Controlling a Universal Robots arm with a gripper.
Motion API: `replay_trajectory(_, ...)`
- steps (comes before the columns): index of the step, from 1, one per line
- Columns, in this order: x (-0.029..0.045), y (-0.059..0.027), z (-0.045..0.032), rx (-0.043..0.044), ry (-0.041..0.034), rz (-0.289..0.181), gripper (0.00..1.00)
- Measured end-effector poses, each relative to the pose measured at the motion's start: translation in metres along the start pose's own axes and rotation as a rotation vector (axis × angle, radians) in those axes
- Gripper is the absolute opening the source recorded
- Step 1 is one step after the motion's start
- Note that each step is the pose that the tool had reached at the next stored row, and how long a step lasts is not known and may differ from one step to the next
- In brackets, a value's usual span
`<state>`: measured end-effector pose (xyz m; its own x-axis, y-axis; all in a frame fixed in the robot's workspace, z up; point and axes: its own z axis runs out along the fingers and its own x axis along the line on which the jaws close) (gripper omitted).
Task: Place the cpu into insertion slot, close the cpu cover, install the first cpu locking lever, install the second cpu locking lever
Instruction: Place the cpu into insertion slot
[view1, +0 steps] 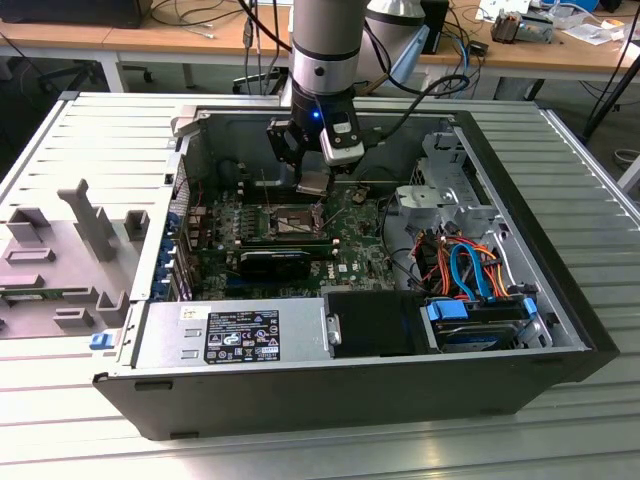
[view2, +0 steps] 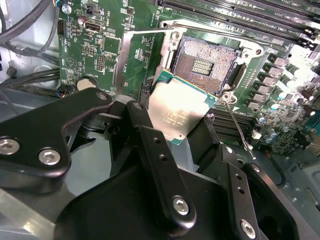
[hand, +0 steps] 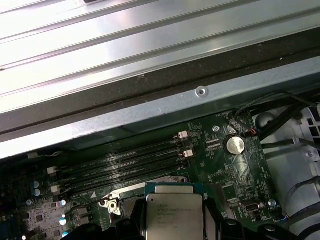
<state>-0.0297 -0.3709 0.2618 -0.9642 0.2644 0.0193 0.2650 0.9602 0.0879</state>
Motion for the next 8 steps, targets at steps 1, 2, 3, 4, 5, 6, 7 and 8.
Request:
replay_trajectory(1, 0.0, 0.0, 0.0, 0.0, -0.0001, 0.001, 0.55)
replay_trajectory(2, 0.0, 0.0, 0.0, -0.0001, -0.0002, 0.002, 0.55)
replay_trajectory(3, 0.0, 0.0, 0.0, -0.0001, -0.0003, 0.004, 0.55)
replay_trajectory(4, 0.0, 0.0, 0.0001, -0.0002, -0.0004, 0.004, 0.55)
replay_trajectory(5, 0.0, 0.0, 0.0, -0.0001, -0.0005, 0.005, 0.55)
replay_trajectory(6, 0.0, 0.0, 0.0, -0.0002, -0.0005, 0.006, 0.55)
replay_trajectory(7, 0.0, 0.0, 0.0, -0.0002, -0.0007, 0.008, 0.55)
replay_trajectory(8, 0.0, 0.0, 0.0, -0.0002, -0.0008, 0.009, 0.55)
